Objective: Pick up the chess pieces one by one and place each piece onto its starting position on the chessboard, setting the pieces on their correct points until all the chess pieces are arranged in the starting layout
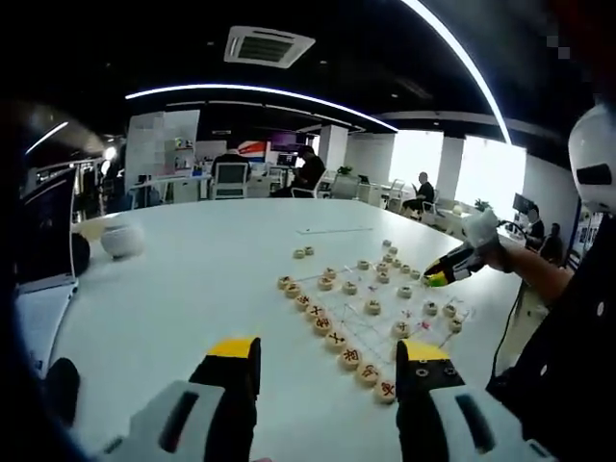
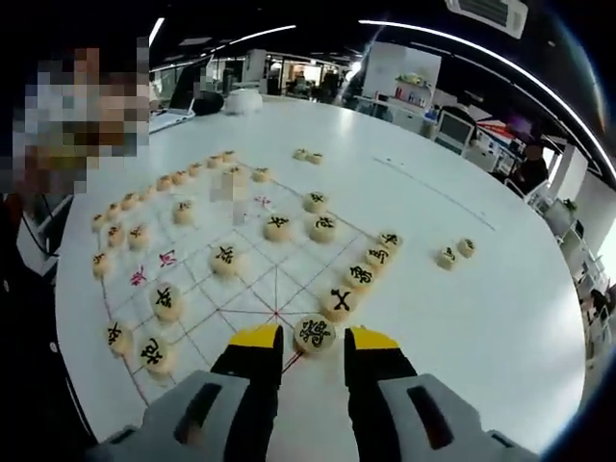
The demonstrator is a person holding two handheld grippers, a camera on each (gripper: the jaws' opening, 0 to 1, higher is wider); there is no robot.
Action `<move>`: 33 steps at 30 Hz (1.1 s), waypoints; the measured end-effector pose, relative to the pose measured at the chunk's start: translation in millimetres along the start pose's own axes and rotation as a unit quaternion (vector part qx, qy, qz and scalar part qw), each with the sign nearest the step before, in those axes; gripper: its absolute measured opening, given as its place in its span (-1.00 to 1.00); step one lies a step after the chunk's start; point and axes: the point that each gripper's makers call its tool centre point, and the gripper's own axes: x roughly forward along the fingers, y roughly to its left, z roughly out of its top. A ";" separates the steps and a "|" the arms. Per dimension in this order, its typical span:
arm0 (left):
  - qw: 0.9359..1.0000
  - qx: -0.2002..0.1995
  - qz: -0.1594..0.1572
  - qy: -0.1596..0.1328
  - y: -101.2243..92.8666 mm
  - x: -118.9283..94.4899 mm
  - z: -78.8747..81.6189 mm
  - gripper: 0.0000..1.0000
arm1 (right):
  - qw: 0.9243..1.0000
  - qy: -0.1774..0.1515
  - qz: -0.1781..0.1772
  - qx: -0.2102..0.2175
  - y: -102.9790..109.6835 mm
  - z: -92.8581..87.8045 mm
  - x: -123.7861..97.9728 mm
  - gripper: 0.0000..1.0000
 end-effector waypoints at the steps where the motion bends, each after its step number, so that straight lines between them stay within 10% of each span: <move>1: 1.000 0.000 0.000 0.000 -0.2 -0.1 0.0 0.15 | 1.000 -0.007 -0.001 0.003 -0.3 1.8 -2.5 -0.41; 12: 1.000 0.008 -0.006 0.001 -4.8 6.0 5.9 0.15 | 0.989 -0.121 -0.047 0.075 -15.3 2.6 -67.4 -0.26; 22: 0.999 0.022 -0.024 0.005 -15.8 15.9 10.6 0.15 | 0.979 -0.135 -0.089 0.120 -20.7 -30.7 -106.9 -0.27; 33: 1.000 0.018 -0.017 0.001 -12.4 7.9 7.8 0.15 | 0.989 -0.129 -0.042 0.053 -19.8 2.9 -98.6 -0.27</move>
